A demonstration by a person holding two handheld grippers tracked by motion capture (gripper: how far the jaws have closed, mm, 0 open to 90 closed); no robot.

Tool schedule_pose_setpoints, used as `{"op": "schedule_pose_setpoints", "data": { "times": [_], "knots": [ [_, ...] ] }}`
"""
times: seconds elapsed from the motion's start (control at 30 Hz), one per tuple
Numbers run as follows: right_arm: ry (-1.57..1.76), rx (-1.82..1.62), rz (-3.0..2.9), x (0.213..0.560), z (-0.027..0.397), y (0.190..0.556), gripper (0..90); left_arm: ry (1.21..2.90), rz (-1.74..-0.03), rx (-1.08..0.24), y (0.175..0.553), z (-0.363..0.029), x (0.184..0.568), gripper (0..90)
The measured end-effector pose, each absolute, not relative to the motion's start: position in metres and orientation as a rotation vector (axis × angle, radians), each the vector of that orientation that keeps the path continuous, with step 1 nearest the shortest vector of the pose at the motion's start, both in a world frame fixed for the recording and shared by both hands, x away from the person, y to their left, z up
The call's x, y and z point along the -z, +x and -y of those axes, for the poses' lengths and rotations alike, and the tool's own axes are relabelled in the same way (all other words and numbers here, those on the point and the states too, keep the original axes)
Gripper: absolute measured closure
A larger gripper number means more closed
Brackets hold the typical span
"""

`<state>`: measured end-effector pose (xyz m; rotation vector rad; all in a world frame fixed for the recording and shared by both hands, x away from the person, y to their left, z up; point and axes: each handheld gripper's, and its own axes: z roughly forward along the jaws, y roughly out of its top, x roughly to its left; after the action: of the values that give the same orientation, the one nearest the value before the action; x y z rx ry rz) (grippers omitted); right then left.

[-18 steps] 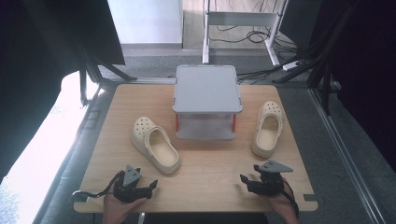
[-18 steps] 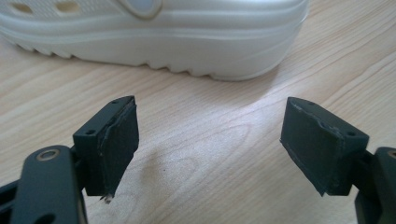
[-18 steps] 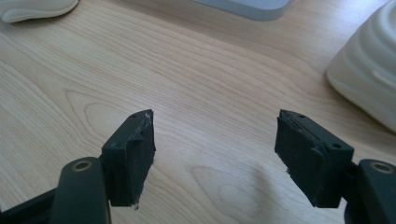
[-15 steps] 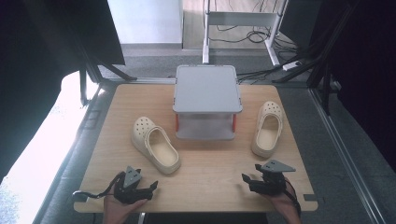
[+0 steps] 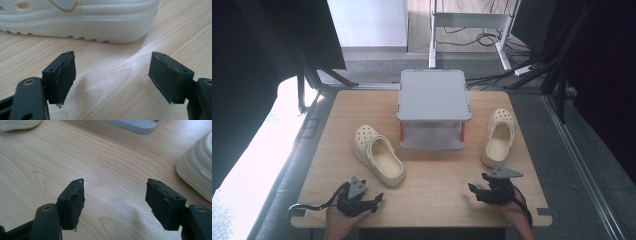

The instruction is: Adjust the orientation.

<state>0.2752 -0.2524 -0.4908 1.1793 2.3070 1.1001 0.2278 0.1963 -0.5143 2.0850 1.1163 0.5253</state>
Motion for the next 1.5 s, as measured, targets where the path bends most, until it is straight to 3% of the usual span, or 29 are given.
{"op": "schedule_pose_setpoints", "data": {
  "times": [0.33,0.63,1.5],
  "knots": [
    [1.173,-1.097,-2.302,0.493,0.252,0.274,33.0,2.081,-1.124,-0.522,0.227,-0.197,0.513,22.4],
    [1.149,-1.063,-2.369,0.474,0.238,0.281,36.1,2.070,-1.137,-0.505,0.229,-0.197,0.511,22.6],
    [0.932,-0.992,-2.597,0.417,0.148,0.327,42.2,2.015,-1.121,-0.448,0.224,-0.199,0.504,24.8]
  ]
}}
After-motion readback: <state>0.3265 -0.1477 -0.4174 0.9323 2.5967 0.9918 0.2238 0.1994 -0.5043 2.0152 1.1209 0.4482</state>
